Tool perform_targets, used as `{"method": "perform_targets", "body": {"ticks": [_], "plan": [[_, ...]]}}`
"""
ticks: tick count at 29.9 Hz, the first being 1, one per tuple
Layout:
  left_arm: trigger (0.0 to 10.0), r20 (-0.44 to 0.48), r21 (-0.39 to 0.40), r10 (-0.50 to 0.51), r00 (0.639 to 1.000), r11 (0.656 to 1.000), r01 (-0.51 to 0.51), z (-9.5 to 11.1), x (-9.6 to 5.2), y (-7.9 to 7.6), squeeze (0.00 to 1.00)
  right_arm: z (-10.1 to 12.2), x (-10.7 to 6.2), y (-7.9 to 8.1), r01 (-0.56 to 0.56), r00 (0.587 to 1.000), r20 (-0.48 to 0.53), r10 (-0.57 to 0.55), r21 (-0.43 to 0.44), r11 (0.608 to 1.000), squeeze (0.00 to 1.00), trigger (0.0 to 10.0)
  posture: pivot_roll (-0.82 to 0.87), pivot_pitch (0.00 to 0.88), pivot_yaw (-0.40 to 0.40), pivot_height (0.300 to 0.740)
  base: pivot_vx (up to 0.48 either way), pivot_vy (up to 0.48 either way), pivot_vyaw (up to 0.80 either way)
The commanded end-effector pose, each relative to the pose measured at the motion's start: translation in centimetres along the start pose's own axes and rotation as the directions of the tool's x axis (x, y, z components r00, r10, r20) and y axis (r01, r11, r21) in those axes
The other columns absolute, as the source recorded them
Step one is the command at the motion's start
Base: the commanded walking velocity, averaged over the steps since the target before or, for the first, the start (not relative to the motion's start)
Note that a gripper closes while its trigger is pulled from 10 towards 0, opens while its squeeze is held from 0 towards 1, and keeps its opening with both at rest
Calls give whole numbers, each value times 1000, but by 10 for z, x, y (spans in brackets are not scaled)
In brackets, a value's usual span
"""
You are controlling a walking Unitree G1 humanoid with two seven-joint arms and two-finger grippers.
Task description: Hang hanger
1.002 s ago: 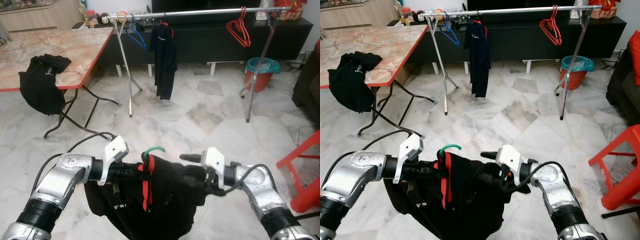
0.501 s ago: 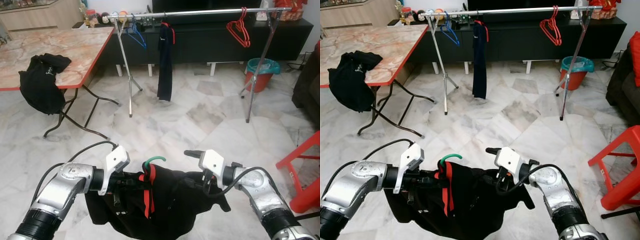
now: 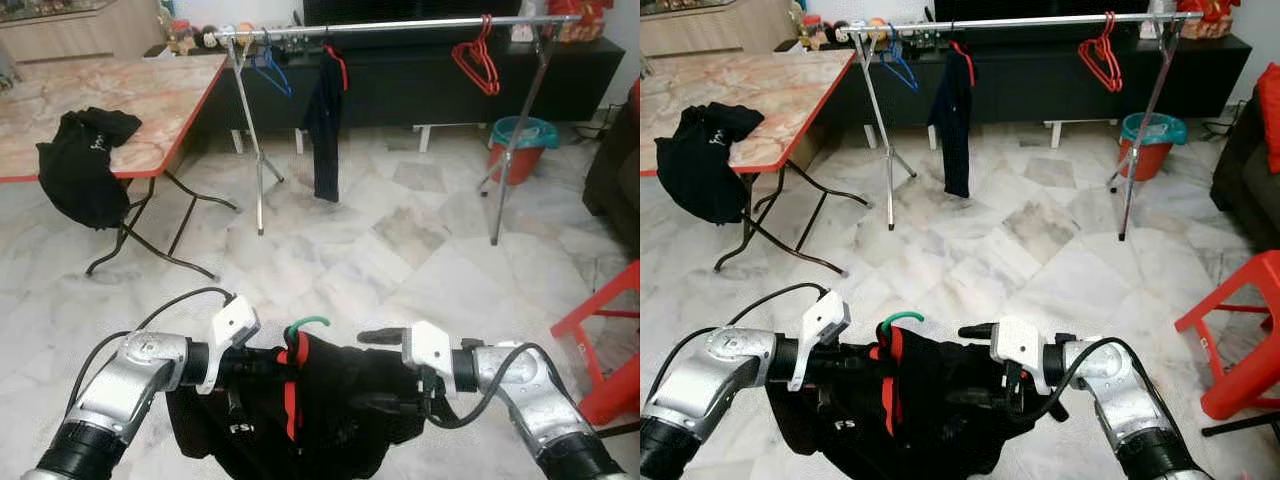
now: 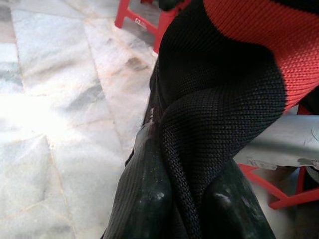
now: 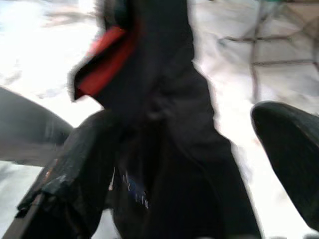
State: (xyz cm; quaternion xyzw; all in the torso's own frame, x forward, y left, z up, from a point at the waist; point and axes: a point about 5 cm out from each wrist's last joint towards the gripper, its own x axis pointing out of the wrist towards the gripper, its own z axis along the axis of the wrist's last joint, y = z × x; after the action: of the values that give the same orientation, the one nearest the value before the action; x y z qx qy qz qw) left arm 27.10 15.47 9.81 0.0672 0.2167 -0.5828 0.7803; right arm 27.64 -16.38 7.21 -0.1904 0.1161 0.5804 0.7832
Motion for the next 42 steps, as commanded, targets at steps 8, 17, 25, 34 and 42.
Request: {"method": "perform_targets", "body": {"ticks": [8, 17, 25, 34, 42], "plan": [[10000, -23, 38, 143, 990, 989, -142, -6, -12, 19, 0, 6, -2, -21, 294, 956, 32, -293, -26, 956, 0, 10000, 6, 0, 159, 740, 0, 0, 0], [10000, -20, -62, 519, 854, 852, -520, -37, -29, 53, 0, 2, -7, -33, 625, 759, 112, -642, 153, 765, 0, 10000, -25, 0, 193, 740, 0, 0, 0], [10000, 37, -231, 793, 608, 598, -767, -54, -32, 62, 0, -54, -26, -26, 871, 383, -194, -903, 400, 283, 0, 10000, -11, 0, 151, 740, 0, 0, 0], [10000, 42, -365, 918, 394, 381, -849, -89, -27, 38, 0, -99, -43, 19, 889, 296, -357, -886, 442, 119, 0, 10000, 34, 0, 8, 740, 0, 0, 0], [10000, 40, -350, 929, 367, 357, -866, -107, -9, 9, 0, -108, -80, 32, 914, 199, -352, -915, 403, 44, 0, 10000, 8, 0, -8, 740, 0, 0, 0]]}}
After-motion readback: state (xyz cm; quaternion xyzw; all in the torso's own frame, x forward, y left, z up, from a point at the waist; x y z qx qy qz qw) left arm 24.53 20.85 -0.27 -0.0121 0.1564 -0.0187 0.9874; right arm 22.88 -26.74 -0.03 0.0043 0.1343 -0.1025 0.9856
